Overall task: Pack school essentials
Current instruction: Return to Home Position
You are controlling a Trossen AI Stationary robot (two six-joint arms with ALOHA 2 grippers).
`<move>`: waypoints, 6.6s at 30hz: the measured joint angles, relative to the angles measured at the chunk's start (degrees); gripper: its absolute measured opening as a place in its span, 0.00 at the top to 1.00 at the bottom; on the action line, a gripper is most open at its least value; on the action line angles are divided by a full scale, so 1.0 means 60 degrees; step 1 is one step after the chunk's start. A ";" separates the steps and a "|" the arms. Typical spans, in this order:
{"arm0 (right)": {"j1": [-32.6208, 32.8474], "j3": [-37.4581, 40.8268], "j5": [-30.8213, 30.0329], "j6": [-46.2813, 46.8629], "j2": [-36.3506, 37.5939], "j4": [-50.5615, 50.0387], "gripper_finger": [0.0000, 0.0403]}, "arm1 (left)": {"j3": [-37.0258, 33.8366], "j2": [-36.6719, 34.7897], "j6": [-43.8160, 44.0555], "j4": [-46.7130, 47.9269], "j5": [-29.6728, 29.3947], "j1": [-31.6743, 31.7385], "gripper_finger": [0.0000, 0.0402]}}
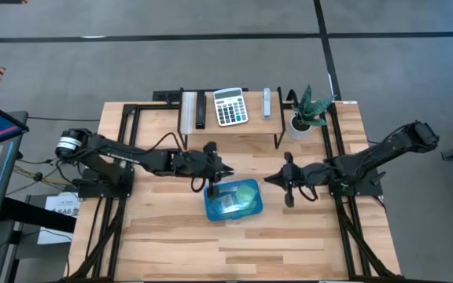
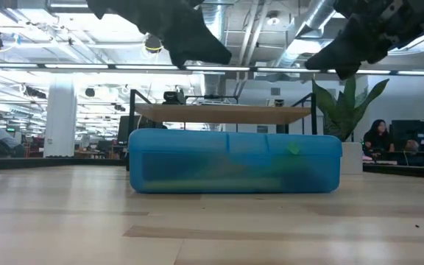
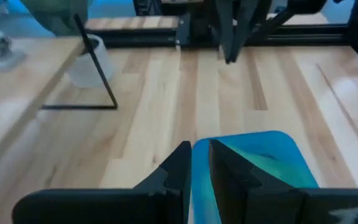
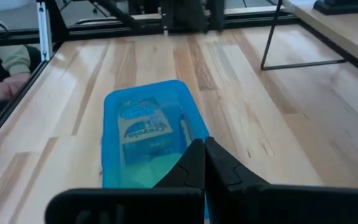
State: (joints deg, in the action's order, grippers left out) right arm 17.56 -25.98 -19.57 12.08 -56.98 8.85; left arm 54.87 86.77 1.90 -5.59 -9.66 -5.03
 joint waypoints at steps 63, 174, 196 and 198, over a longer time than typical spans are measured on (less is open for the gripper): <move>-0.3937 0.3491 0.3293 -0.3009 0.9043 -0.0678 0.98 | -0.7821 -1.4430 -0.0970 0.1543 -0.1400 -0.0020 0.89; -0.5829 0.4226 0.4430 -0.2670 0.9374 -0.1120 0.94 | -0.9082 -1.4419 0.0082 0.0417 0.0283 -0.0020 0.89; -0.5829 0.4223 0.4430 -0.2693 0.9374 -0.1117 0.94 | -0.9082 -1.4419 0.0155 0.0417 0.0286 -0.0020 0.89; -0.5829 0.4222 0.4430 -0.2696 0.9374 -0.1119 0.94 | -0.9082 -1.4419 0.0156 0.0417 0.0288 -0.0020 0.89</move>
State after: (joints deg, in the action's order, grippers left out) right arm -17.41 -0.64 7.01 -4.10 -0.73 2.14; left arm 0.38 0.25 2.84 -3.09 -7.94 -5.15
